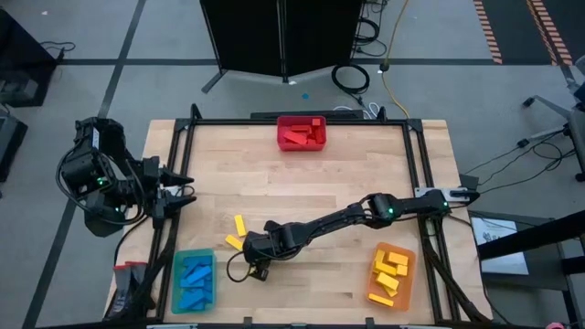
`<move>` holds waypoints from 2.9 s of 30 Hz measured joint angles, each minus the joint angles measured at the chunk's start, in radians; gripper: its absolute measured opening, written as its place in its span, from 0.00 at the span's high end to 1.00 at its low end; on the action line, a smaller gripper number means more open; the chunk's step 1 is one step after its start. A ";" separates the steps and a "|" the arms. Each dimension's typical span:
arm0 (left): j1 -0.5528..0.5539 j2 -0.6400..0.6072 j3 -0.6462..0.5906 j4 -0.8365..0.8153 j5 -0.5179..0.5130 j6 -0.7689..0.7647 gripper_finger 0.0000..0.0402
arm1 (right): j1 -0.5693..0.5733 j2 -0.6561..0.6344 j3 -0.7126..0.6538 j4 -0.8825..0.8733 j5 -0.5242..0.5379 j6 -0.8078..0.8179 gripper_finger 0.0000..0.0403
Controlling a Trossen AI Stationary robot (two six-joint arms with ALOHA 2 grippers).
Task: Sort blocks
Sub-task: Put the yellow block into the orange bin
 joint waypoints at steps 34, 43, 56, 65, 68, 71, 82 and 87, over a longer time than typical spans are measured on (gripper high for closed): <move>0.000 0.024 0.000 -0.003 -0.018 0.001 0.34 | 0.671 -0.794 -0.534 -0.854 0.142 1.088 0.72; 0.009 0.024 0.000 0.000 -0.042 0.000 0.34 | 0.755 -0.811 -0.805 -0.803 -0.047 1.362 0.72; 0.055 0.024 0.000 -0.001 -0.042 0.000 0.34 | 0.711 -0.895 -1.153 -0.592 -0.161 1.482 0.72; 0.058 0.024 0.000 -0.001 -0.040 0.000 0.34 | 0.672 -1.037 -1.187 -0.544 -0.093 1.391 0.72; 0.058 0.024 0.000 -0.002 -0.035 0.000 0.34 | 0.672 -1.041 -1.187 -0.544 -0.095 1.390 0.69; 0.058 0.024 0.000 -0.002 -0.034 0.001 0.34 | 0.672 -1.041 -1.187 -0.520 -0.097 1.387 0.54; 0.058 0.024 0.000 -0.017 -0.029 0.009 0.34 | 0.653 -1.040 -1.086 -0.446 -0.013 1.325 0.32; 0.058 0.024 0.000 -0.031 -0.026 0.008 0.34 | 0.564 -1.044 -0.901 -0.476 0.205 1.177 0.37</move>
